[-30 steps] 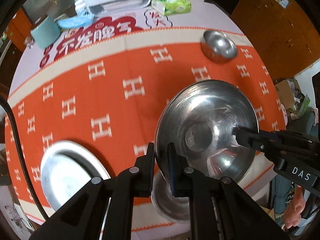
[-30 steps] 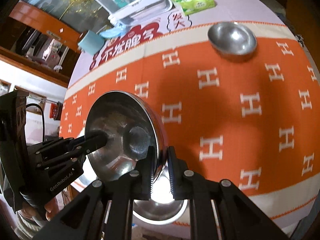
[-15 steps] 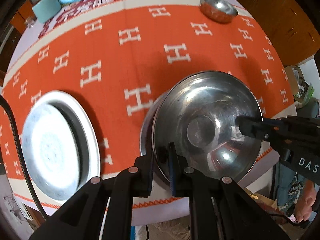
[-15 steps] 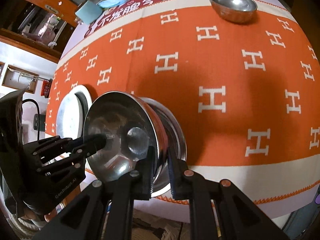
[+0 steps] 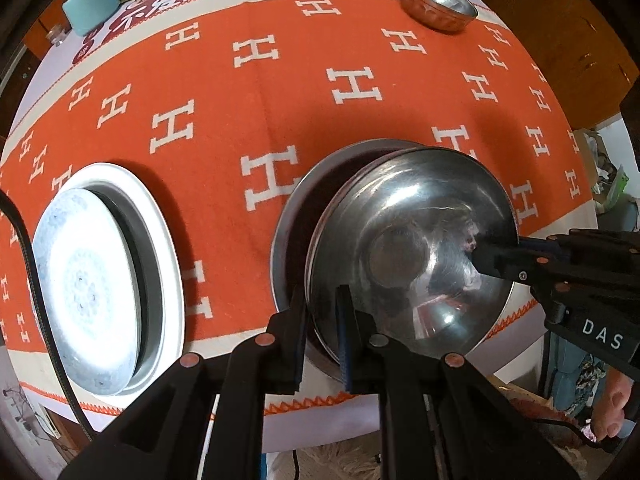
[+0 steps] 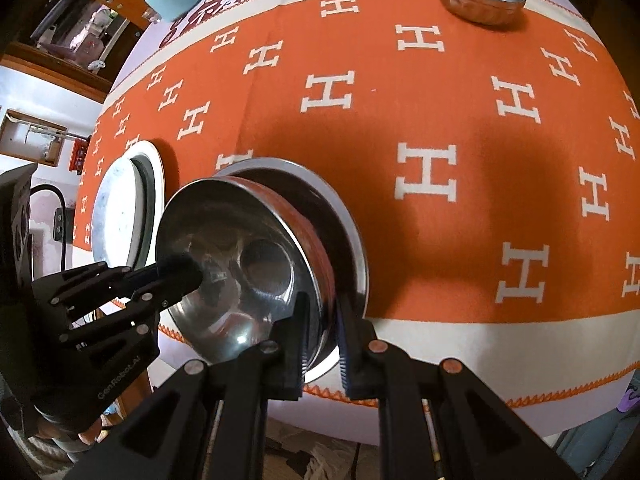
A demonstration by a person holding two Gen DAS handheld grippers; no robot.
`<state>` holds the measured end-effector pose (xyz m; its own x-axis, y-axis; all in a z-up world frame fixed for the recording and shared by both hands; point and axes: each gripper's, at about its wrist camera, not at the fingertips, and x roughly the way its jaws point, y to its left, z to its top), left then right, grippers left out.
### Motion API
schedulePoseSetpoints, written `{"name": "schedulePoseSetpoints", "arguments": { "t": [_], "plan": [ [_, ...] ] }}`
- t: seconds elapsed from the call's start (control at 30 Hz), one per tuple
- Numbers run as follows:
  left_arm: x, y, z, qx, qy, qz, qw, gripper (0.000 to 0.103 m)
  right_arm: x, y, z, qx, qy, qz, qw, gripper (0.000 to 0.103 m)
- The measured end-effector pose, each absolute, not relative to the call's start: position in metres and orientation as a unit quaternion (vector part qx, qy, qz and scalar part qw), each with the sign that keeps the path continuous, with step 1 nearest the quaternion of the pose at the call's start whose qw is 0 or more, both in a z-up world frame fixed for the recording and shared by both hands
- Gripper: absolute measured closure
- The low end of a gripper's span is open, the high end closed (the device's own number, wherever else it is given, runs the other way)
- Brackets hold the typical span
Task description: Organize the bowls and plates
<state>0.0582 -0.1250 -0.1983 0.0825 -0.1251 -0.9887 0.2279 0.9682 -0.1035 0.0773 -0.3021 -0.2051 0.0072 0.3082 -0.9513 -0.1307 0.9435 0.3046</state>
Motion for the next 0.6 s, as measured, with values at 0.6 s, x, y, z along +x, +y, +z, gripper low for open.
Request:
{"name": "schedulePoseSetpoints", "arguments": {
  "t": [0.6],
  "plan": [
    [0.056,-0.134,-0.167,0.079,0.627,-0.120,0.765,0.056,0.078,-0.300,-0.191,0.033,0.676,0.160,0.719,0.082]
  ]
}}
